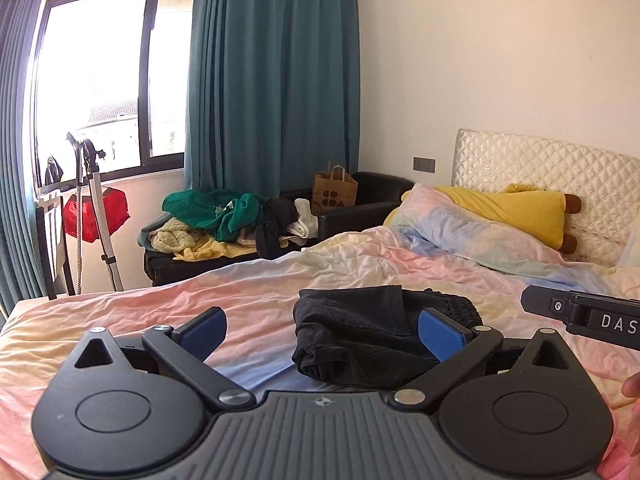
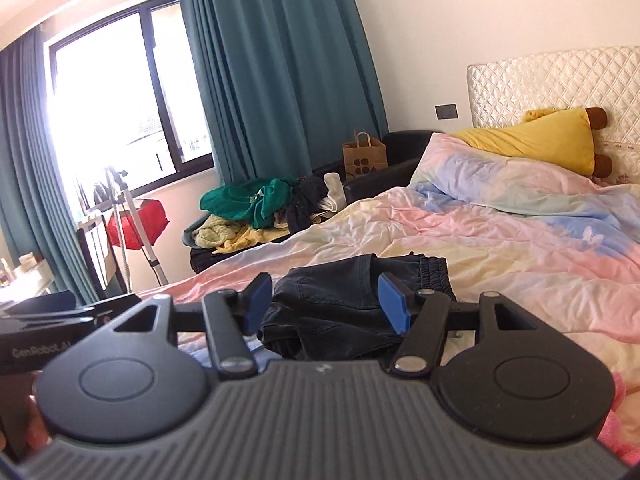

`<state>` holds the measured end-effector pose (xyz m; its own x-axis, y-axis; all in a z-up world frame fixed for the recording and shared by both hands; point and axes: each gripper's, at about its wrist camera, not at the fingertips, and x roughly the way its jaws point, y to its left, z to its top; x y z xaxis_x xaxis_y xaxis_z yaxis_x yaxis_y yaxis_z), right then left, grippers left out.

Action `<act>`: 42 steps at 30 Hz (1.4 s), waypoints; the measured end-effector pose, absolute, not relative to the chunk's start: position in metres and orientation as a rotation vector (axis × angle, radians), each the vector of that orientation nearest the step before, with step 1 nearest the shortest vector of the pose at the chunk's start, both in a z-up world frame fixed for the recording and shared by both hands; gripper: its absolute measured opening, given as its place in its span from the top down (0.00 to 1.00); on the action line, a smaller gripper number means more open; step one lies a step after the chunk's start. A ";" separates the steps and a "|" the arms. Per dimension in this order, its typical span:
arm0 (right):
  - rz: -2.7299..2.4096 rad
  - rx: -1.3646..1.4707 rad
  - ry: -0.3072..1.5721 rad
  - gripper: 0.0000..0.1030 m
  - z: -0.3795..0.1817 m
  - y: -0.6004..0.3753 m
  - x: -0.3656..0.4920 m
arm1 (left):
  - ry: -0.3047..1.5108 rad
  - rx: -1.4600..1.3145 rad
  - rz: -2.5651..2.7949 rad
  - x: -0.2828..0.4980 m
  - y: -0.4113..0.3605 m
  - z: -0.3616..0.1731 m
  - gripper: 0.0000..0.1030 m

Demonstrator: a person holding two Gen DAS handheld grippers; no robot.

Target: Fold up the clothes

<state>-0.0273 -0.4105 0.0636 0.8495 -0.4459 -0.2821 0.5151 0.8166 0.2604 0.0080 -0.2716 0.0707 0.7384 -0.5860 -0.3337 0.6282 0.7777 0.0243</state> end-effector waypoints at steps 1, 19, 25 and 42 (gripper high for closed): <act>-0.514 0.319 0.211 0.32 0.066 -0.403 -0.030 | 0.317 0.122 -0.663 0.003 -0.261 0.073 0.00; -0.543 0.202 0.217 0.17 0.049 -0.315 -0.029 | 0.257 0.137 -0.630 -0.038 -0.163 0.059 0.00; -0.557 0.185 0.232 0.17 0.041 -0.308 -0.021 | 0.270 0.135 -0.636 -0.031 -0.168 0.050 0.00; -0.555 0.174 0.255 0.17 0.035 -0.297 -0.013 | 0.279 0.102 -0.610 -0.016 -0.156 0.053 0.00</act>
<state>-0.0126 -0.2974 0.0349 0.8198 -0.4969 -0.2847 0.5397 0.8366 0.0941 -0.0159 -0.1561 0.0529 0.7834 -0.5507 -0.2881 0.5782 0.8158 0.0126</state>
